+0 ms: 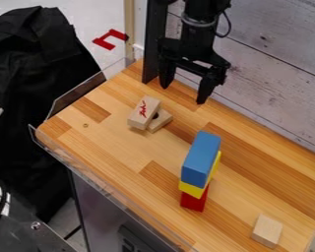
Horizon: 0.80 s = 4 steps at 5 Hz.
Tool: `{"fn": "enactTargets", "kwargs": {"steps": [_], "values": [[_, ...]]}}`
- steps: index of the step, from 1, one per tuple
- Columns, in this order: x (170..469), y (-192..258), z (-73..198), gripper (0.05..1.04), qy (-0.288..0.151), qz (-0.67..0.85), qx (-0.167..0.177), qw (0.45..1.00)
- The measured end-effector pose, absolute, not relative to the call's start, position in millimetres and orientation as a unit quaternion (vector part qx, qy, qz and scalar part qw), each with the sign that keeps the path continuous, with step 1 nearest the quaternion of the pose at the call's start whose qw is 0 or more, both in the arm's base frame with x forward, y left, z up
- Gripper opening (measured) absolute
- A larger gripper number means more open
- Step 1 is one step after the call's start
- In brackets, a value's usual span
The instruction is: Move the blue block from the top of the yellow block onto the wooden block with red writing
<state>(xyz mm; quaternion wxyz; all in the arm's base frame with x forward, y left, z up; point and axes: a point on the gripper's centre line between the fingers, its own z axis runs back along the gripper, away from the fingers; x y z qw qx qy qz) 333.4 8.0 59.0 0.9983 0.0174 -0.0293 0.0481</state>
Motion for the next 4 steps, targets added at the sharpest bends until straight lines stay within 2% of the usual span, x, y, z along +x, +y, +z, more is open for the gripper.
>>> {"fn": "enactTargets", "kwargs": {"steps": [2,4], "values": [[316,-20,90,1.001,-0.077,0.027,0.037,0.996],[292,-42,94,1.001,-0.081,0.019,0.035,0.996]]}}
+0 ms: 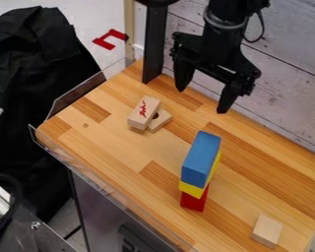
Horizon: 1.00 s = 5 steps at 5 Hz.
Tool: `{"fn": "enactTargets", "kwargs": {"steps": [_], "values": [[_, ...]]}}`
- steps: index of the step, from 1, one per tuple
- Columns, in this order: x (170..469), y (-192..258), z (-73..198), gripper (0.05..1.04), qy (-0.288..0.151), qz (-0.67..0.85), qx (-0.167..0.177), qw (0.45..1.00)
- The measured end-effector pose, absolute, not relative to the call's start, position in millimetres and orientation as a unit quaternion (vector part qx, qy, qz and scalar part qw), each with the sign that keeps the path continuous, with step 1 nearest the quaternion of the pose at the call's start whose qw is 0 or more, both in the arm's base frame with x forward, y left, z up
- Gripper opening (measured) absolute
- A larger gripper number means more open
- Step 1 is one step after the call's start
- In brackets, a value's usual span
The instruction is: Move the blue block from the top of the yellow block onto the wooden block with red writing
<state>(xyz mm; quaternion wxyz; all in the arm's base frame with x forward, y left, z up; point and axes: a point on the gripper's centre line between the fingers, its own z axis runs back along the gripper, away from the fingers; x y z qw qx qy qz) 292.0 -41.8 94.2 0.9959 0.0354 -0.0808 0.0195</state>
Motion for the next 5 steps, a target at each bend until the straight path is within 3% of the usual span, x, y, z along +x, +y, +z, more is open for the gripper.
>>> {"fn": "enactTargets", "kwargs": {"steps": [3,5], "values": [[266,-55,104,1.001,-0.07,0.052,0.037,0.996],[256,-62,100,1.001,-0.061,0.055,0.015,0.996]]}}
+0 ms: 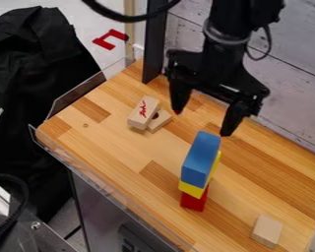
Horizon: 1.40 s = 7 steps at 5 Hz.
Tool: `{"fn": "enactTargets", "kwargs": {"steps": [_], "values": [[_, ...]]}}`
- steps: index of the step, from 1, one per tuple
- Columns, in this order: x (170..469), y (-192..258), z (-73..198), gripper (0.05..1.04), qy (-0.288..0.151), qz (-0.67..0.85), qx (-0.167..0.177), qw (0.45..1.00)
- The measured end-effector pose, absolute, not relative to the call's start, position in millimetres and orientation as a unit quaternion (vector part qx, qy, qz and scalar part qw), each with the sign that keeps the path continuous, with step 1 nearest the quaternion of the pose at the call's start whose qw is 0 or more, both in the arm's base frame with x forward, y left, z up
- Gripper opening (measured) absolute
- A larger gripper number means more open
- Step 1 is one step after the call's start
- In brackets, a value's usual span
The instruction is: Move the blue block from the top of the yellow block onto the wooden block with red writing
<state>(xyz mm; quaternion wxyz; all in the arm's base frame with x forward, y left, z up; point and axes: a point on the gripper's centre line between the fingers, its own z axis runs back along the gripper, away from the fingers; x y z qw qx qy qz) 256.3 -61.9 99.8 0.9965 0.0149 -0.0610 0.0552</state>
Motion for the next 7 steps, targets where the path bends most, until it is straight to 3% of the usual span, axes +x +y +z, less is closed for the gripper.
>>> {"fn": "enactTargets", "kwargs": {"steps": [5,7], "values": [[249,-71,75,1.001,-0.012,0.06,-0.013,0.998],[247,-66,53,1.001,0.032,0.073,-0.015,0.997]]}}
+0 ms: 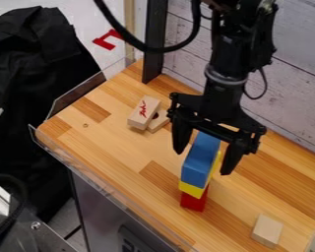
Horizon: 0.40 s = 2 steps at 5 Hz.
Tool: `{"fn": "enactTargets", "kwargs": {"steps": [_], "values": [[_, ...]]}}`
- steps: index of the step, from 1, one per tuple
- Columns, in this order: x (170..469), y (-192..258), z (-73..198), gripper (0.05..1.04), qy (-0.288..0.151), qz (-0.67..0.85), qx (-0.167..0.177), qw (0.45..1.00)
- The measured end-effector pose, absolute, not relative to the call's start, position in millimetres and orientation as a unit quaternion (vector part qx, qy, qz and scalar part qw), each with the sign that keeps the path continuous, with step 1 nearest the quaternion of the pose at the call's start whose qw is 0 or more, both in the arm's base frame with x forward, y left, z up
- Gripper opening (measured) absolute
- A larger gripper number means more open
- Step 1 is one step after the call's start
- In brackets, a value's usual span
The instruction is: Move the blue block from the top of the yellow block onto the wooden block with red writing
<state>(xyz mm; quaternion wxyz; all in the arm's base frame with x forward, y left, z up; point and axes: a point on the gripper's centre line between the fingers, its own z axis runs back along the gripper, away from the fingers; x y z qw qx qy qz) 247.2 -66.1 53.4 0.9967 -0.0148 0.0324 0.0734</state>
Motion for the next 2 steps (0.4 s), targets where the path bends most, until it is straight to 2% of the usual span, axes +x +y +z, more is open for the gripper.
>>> {"fn": "enactTargets", "kwargs": {"steps": [1,2], "values": [[249.5,-62.8,48.5,1.001,0.041,0.077,-0.016,0.996],[251.1,-61.7,46.1,0.959,0.042,0.082,-0.023,0.996]]}}
